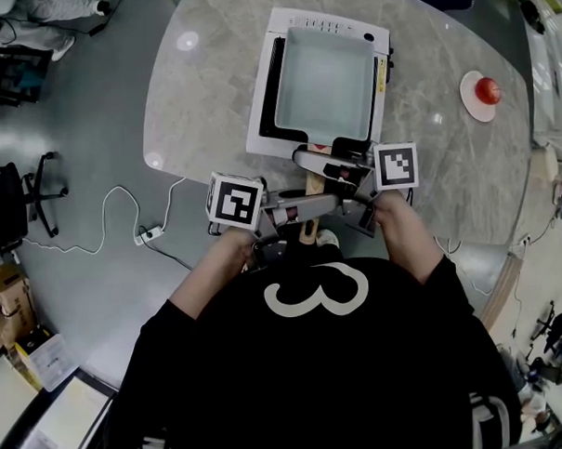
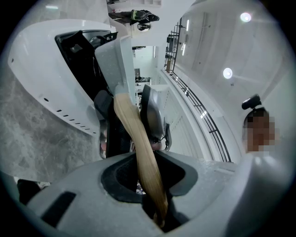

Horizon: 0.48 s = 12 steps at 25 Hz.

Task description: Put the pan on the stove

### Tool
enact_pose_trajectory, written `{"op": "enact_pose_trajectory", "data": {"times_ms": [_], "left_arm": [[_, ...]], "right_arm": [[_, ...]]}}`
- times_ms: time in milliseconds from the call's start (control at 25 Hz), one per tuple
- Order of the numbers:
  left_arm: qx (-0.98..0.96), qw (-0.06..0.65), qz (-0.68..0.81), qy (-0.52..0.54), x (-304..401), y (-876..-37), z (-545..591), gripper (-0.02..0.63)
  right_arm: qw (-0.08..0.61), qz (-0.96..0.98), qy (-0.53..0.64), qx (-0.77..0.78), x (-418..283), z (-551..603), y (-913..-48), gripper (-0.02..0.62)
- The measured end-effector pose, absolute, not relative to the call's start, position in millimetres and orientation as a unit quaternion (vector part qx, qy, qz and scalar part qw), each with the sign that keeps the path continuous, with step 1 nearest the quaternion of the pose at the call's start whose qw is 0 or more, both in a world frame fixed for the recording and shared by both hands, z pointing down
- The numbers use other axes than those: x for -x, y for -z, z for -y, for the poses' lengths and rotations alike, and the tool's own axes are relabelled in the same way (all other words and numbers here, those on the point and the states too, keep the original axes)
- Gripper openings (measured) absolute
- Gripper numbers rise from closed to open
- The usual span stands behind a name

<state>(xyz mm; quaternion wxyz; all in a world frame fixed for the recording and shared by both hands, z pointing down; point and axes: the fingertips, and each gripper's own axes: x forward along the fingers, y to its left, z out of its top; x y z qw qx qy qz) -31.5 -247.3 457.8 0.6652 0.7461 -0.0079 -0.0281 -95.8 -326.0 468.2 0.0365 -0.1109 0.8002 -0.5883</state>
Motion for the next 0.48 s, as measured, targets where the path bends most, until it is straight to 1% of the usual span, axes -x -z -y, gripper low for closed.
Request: {"op": "enact_pose_trajectory", "data": {"times_ms": [280,480], "left_arm": [[-0.749,0.662,0.007,0.030,31.4,-459.1,248.1,0.098],[-0.746,0.665,0.008,0.031,32.7,-460.4,248.6,0.098]], "right_arm": [[0.032,-0.800,0.589,0.114,96.0,326.3,-470.1,0.186],[0.046,-0.797,0.590,0.119,94.8,327.9,-469.5,0.186]]}}
